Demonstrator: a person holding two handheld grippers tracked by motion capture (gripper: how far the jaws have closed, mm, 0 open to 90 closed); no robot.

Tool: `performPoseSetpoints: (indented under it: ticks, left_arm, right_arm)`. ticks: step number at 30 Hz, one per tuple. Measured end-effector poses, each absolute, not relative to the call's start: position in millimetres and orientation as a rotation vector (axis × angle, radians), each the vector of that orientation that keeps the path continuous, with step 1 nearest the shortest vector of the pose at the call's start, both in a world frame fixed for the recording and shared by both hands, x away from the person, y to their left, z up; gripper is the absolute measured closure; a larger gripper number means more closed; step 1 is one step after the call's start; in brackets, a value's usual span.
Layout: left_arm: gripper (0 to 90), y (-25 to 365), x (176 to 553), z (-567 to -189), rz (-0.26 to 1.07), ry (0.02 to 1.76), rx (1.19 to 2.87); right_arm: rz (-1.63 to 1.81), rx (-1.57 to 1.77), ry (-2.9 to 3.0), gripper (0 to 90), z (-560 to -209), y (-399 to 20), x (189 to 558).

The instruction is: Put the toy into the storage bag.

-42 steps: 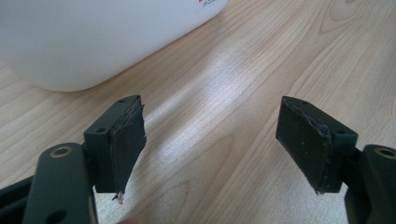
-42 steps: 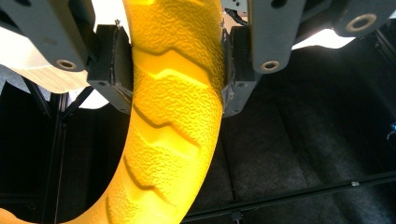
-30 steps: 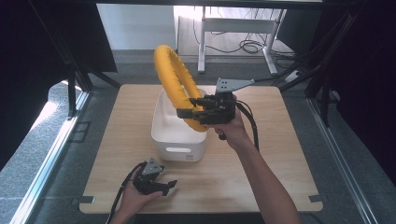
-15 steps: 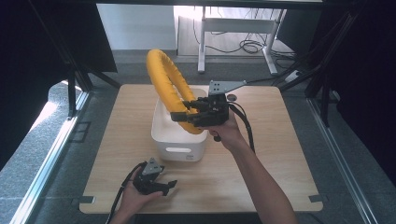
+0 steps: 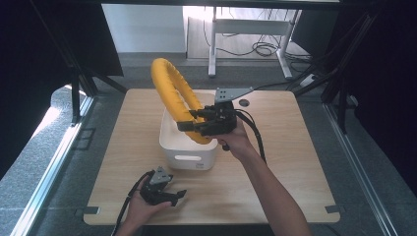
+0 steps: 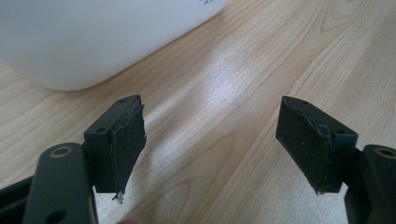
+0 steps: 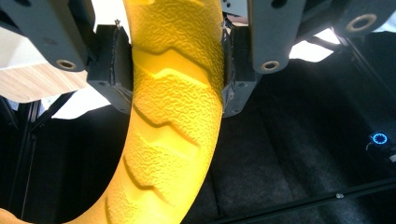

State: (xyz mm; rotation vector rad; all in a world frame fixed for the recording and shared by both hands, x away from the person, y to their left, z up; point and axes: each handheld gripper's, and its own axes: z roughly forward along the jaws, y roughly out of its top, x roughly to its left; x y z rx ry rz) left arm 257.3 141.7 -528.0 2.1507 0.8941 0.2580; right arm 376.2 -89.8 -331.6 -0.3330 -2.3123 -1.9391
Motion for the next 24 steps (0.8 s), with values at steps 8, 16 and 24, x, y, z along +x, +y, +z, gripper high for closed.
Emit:
performPoseSetpoints:
  ticks: [8,16,24]
  left_arm:
    - [24.0,142,257,-528,0.258,0.893,2.155]
    - [24.0,141,258,-529,0.254,0.893,2.158]
    - [24.0,141,257,-528,0.254,0.893,2.156]
  right_arm:
    - [-1.916,-0.350,-2.316,51.5,-341,-90,379]
    - [-1.900,-0.352,-2.309,51.5,-347,-90,380]
    - [-1.887,-0.371,-2.307,51.4,-354,-90,384]
